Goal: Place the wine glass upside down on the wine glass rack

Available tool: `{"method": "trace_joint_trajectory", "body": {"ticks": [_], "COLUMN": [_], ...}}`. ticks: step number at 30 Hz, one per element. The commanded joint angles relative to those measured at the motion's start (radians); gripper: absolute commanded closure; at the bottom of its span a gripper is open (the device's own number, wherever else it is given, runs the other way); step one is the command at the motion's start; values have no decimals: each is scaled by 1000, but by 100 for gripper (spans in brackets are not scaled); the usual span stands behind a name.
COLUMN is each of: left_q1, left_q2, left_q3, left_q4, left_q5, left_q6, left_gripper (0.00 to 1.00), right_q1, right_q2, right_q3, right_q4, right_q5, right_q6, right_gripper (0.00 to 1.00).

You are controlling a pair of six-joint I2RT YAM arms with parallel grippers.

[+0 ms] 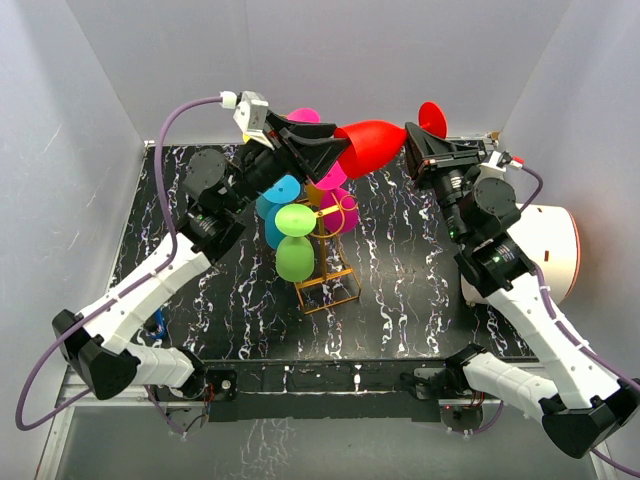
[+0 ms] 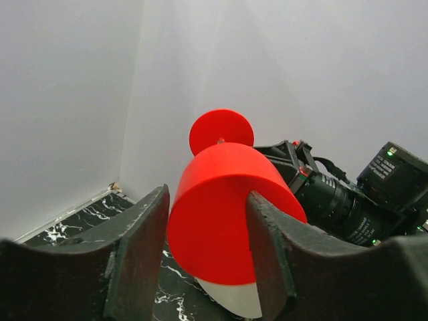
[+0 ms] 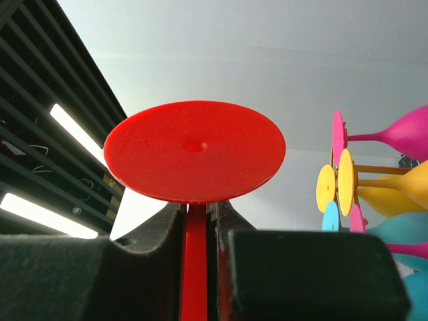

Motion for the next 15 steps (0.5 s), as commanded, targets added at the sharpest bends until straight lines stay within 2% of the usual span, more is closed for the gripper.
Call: {"method": "trace_joint_trajectory", "body": {"ticks": [1, 6, 10, 15], "left_q1": [-7, -7, -7, -7], "left_q2": [-82, -151, -178, -155], "left_q3": [-33, -75, -75, 15], "left_q4": [-7, -19, -23, -161], "left_q5": [-22, -43, -62, -78], "left_q6": [8, -20, -82, -184], "left_gripper": [47, 42, 39, 29], "right_q1": [0, -1, 0, 0], "right_q2": [-26, -48, -78, -97], "right_q3": [88, 104, 97, 95], "right_q4": [18, -26, 25, 47], "right_q5": [66, 106, 112, 33], "right_q6": [-116, -255, -432, -693], "right_gripper": [100, 100, 100, 100]}}
